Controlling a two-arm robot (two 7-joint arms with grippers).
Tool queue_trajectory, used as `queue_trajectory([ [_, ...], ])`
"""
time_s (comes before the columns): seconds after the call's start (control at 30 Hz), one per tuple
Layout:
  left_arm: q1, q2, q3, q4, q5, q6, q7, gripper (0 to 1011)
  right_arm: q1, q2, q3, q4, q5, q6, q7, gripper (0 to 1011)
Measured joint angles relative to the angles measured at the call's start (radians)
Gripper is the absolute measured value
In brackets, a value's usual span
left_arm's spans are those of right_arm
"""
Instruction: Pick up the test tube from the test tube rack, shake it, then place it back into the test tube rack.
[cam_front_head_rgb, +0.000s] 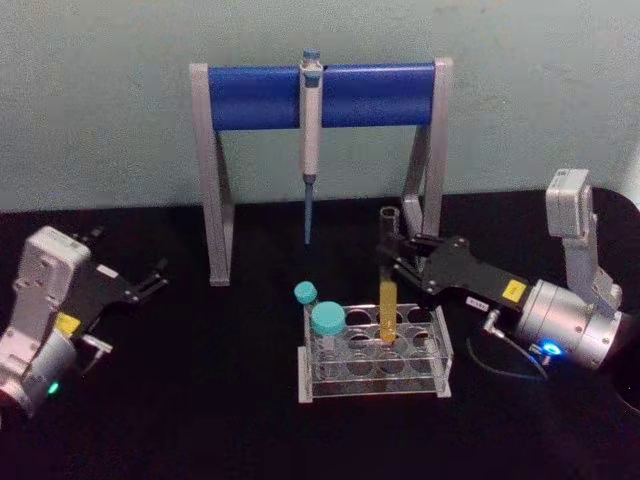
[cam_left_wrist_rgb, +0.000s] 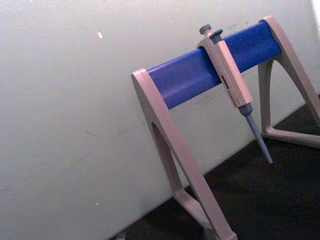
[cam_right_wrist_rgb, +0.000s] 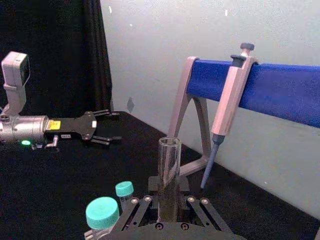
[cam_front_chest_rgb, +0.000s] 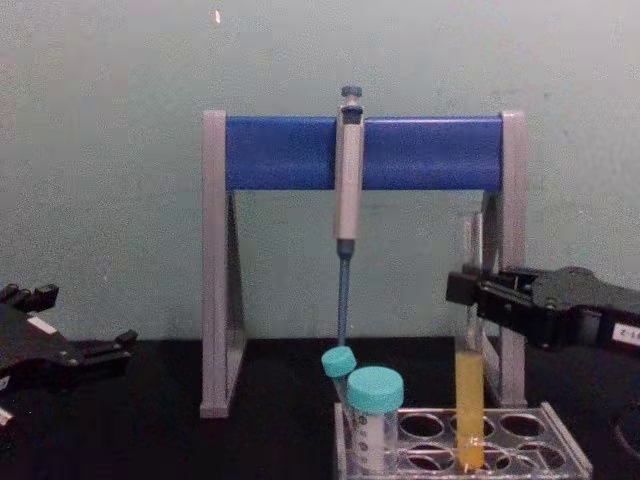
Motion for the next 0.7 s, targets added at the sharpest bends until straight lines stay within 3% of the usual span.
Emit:
queue_trajectory([
  [0.7,0.000,0.000,0.000,0.000,0.000,0.000,0.000,1001,0.018,-0.012,-0.019,0.040,-0.019,0.020,0.004,230],
])
